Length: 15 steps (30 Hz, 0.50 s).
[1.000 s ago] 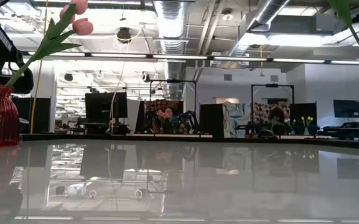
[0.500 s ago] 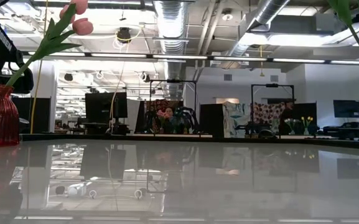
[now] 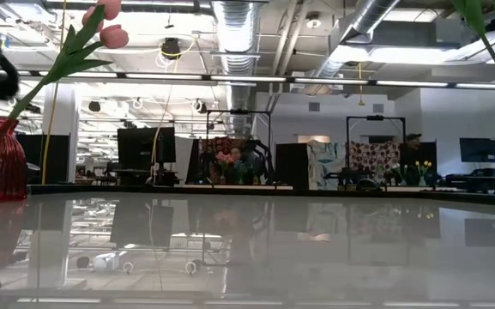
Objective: Sort flowers into vase by color
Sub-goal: Put the light pink flower into the purple flower vase
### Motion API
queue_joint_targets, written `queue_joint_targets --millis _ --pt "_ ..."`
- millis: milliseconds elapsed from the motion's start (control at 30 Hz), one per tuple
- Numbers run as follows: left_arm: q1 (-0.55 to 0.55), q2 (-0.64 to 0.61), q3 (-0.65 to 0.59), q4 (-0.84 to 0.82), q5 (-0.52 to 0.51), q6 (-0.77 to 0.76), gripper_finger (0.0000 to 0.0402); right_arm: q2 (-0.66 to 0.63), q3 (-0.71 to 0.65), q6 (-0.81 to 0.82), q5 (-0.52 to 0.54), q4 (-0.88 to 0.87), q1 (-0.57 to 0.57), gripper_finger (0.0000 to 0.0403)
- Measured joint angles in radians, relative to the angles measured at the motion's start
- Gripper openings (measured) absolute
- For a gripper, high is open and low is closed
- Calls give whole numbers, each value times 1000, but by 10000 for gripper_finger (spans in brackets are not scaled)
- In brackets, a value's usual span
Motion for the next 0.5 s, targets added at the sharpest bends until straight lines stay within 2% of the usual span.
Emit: queue_joint_targets --millis 133,267,500 --pt "148 85 0 53 46 -30 203 0 0 0 0 7 0 16" --pt "298 156 2 98 226 -91 205 0 0 0 0 7 0 16" --pt "500 260 53 136 444 -179 206 0 0 -2 0 7 0 16"
